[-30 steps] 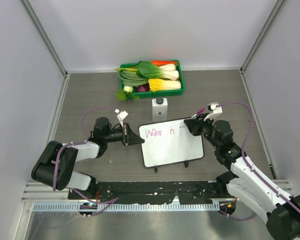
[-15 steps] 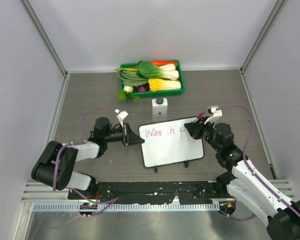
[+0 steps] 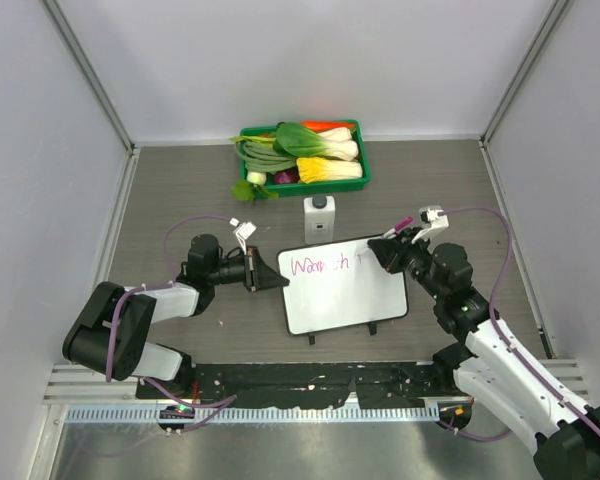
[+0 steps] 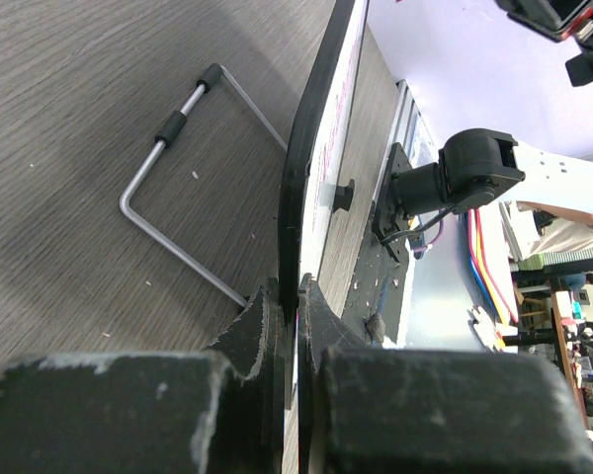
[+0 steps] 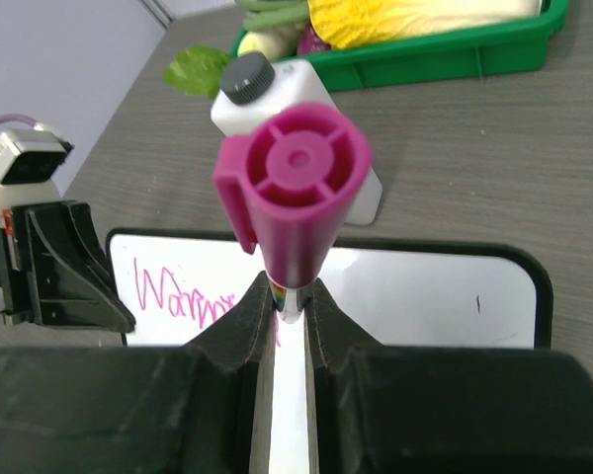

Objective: Write a sentence on the whiteboard
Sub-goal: Write on the whiteboard at the whiteboard stand.

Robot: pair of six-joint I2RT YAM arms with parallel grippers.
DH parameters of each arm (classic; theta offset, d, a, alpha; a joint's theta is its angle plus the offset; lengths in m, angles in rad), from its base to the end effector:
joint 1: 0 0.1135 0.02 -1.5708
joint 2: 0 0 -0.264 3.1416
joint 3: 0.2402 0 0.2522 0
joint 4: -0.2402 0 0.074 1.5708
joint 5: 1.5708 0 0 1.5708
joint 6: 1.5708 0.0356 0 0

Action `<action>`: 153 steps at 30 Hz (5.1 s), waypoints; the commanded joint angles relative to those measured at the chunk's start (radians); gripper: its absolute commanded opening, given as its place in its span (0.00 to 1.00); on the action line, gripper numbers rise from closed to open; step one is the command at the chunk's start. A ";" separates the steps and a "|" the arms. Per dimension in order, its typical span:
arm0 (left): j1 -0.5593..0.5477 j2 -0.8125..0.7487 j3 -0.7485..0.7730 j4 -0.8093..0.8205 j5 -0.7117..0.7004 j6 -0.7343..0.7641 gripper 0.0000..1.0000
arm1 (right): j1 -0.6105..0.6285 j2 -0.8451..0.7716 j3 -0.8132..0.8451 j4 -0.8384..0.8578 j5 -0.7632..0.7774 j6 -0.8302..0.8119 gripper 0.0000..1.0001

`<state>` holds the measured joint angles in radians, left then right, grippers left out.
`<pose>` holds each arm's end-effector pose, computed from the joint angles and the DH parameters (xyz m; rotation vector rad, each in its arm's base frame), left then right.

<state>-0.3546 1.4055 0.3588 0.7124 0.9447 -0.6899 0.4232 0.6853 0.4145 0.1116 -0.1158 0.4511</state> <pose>0.2157 -0.1106 0.1607 0.3759 2.0547 -1.5659 0.1585 0.0759 0.2555 -0.0633 1.7860 0.7378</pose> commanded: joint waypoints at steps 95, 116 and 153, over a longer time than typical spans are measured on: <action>-0.012 -0.011 0.017 -0.025 -0.034 0.066 0.00 | 0.002 0.091 0.092 -0.049 0.220 -0.029 0.01; -0.011 -0.008 0.019 -0.027 -0.034 0.067 0.00 | 0.002 0.036 0.058 -0.194 0.143 -0.042 0.01; -0.011 -0.008 0.017 -0.021 -0.037 0.066 0.00 | -0.009 -0.119 0.078 -0.210 0.151 0.004 0.01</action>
<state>-0.3561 1.4002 0.3592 0.6987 0.9443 -0.6762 0.4248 0.5606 0.4671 -0.1120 0.0315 0.4507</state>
